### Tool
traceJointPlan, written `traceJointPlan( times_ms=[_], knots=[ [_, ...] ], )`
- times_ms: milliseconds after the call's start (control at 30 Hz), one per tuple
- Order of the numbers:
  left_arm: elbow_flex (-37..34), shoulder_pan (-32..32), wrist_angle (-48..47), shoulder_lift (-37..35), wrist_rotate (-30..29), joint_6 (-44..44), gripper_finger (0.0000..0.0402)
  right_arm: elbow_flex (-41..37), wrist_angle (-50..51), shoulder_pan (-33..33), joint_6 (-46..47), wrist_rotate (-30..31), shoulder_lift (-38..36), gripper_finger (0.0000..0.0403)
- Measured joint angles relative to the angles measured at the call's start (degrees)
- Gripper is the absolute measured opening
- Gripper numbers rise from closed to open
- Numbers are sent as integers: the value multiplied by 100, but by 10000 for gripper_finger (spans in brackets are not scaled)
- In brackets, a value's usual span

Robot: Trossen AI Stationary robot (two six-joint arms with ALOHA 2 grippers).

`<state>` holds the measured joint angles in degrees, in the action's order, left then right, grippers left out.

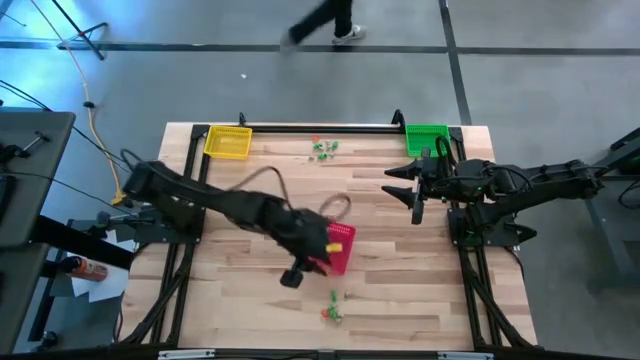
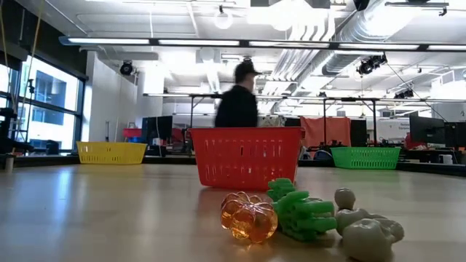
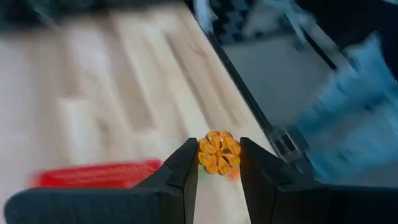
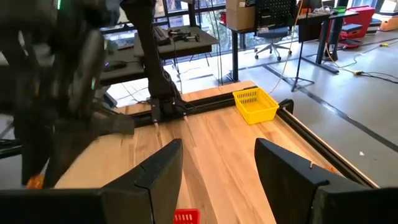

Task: Sort Halloween decoration
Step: Put the orange pumpkin toy into the red bin

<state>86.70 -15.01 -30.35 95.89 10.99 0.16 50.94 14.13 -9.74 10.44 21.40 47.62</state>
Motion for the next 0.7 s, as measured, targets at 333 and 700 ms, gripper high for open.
traceJointPlan(
  times_ms=[333,700],
  knots=[
    [-17,409,-160,-804,-1234,172,81,0,-16,-2,6,62,0,197],
    [-2144,741,2039,-784,-100,-274,81,0,-172,0,11,365,0,197]
  ],
)
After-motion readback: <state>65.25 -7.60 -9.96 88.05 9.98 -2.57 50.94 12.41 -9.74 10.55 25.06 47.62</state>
